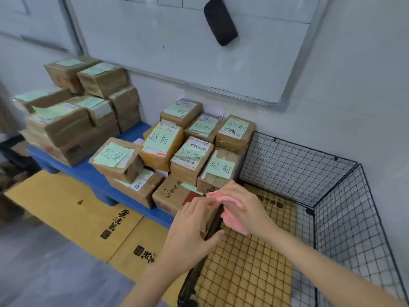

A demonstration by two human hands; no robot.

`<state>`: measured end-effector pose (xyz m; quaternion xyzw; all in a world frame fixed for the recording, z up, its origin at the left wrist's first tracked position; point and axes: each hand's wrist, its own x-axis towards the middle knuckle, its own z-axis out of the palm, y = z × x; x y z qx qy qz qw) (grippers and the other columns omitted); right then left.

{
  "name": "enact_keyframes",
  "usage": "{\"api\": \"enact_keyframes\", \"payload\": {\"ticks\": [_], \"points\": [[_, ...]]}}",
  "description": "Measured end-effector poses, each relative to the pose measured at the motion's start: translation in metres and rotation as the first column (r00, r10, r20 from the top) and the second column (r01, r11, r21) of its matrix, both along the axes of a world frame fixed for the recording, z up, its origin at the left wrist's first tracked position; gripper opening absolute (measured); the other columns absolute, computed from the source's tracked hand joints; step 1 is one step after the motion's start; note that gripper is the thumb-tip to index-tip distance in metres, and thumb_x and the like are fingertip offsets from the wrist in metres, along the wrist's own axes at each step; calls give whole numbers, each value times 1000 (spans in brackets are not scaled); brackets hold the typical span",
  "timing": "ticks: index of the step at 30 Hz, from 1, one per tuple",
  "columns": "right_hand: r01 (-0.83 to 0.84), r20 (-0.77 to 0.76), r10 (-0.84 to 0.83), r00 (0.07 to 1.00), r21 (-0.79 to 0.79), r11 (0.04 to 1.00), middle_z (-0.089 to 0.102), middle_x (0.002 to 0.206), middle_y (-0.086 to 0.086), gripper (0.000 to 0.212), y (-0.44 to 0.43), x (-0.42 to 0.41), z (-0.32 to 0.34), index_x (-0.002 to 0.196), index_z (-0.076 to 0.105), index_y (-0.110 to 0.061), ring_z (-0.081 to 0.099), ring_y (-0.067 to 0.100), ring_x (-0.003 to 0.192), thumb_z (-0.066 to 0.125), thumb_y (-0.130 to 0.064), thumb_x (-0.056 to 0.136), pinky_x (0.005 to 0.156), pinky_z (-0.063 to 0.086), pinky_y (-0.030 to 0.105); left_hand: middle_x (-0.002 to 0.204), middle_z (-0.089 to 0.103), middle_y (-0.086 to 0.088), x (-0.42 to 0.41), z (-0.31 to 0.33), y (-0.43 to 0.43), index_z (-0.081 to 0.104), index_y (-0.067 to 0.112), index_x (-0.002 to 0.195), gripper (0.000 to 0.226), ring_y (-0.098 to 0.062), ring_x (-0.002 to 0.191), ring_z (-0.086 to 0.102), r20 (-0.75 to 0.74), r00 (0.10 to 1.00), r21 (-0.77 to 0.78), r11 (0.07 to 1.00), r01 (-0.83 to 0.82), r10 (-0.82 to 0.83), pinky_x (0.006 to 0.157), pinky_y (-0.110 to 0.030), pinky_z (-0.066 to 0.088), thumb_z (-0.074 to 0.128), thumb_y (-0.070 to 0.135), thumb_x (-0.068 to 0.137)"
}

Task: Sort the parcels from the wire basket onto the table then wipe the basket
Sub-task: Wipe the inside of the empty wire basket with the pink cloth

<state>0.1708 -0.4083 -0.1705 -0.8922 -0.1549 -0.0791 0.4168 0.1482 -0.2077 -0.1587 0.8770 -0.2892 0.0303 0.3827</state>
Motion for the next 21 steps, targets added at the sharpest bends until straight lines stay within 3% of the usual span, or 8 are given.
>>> {"api": "enact_keyframes", "payload": {"ticks": [5,10,13,17,21], "points": [[-14,18,13,1000,48,999,62,123,-20,20,2,-15,-12,109,71,-32,59,4,117,56,-36,97,103,48,34,112,49,24,-5,-7,0,43,38,126,53,-5,106,53,-30,999,-42,999,-20,18,84,-28,49,70,33,81],[121,136,-132,982,85,989,63,122,-21,24,-6,-1,-13,114,68,-32,58,3,119,60,-19,95,104,47,30,118,51,27,-2,-15,4,38,42,132,60,1,115,50,-160,987,-36,999,-33,27,89,-9,40,71,33,82],[182,140,-188,972,57,982,63,121,-21,23,-12,7,-10,113,69,-29,58,0,117,58,-21,95,103,46,26,128,55,25,-2,-19,-1,42,36,141,64,7,120,49,-288,958,-60,998,3,-21,95,-7,39,70,22,86],[185,94,-184,978,-1,983,62,124,-21,23,-22,2,-6,115,69,-29,56,-1,120,56,-26,96,105,44,24,123,61,21,-1,-15,-8,53,27,136,59,8,116,51,-300,952,-104,994,23,-54,91,-1,35,70,6,83],[159,130,-149,980,-71,985,64,124,-18,20,-30,-8,-6,112,71,-25,57,-1,118,58,-24,97,102,49,30,115,64,24,-11,-20,-15,55,29,135,64,5,113,56,-303,950,-146,989,27,-71,93,-14,48,70,4,78]]}}
